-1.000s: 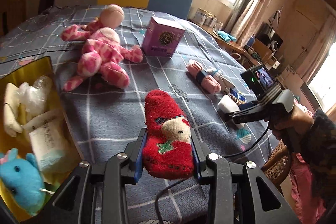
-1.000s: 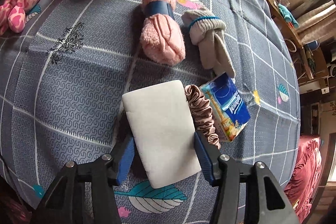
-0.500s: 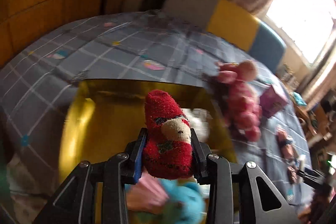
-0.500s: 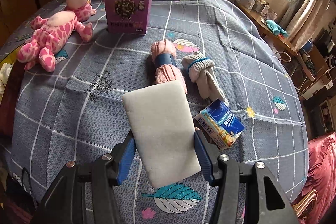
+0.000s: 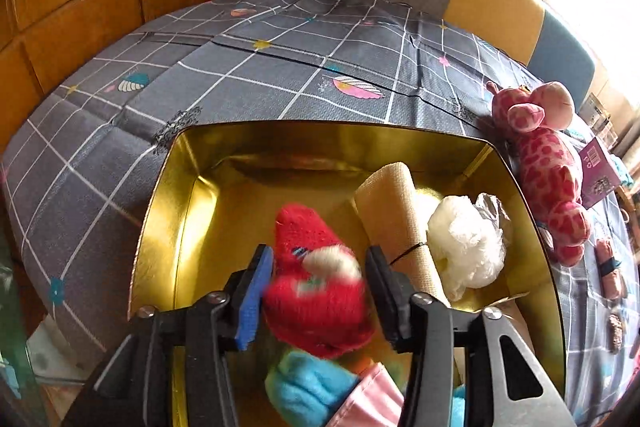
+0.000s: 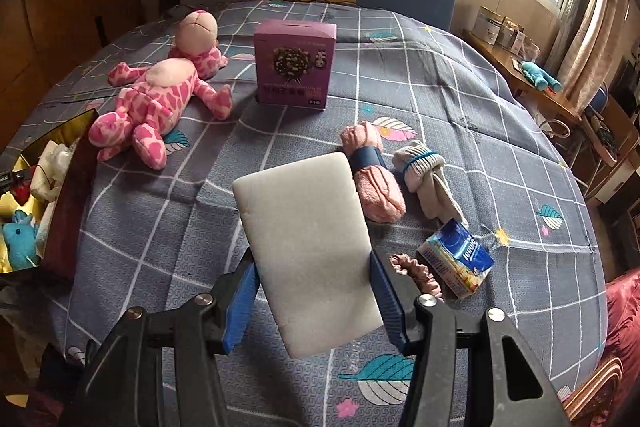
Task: Organize soft objects
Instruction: 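Carry the red sock into the gold tin, open left tool while right tool grasps white block, then carry the white block into the gold tin and open the right tool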
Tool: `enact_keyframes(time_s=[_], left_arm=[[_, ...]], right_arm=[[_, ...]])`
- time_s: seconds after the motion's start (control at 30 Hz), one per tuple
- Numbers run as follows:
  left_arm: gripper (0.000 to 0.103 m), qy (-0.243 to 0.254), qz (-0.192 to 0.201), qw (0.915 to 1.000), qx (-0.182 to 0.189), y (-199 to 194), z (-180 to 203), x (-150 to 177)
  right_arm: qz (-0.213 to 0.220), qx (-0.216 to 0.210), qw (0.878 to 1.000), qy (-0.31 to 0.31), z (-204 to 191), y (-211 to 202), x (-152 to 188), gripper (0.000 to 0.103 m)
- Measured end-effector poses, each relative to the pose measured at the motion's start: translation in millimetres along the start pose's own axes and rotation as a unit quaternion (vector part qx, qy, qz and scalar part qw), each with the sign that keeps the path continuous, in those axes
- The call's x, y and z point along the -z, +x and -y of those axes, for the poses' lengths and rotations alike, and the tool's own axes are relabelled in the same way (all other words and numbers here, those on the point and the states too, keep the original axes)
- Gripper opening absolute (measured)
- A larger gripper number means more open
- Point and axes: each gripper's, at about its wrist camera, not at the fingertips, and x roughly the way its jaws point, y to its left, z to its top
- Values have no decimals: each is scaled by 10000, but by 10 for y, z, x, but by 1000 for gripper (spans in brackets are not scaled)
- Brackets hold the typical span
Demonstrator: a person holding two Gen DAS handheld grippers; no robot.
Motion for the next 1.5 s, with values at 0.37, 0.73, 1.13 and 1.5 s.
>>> enact_keyframes(time_s=[0.37,0.73,1.13,1.5], left_arm=[[68,144,794,9966,-174,-572,226,192],[69,225,941,9952,-139,-922,410,486],[69,265,878,9958,-47,-1005,527,635],[69,285,880,9957,-65,-1039,551,702]], right_arm=[[75,-1104,9932,-357,-790,51,-181,55],[53,-1959,9772,-816,-1565,52,-158,55],[-124,-2379,9676,-839,-1810,98,-4,55],[-183,-2593,9624,-794,-1912,106,-62,55]])
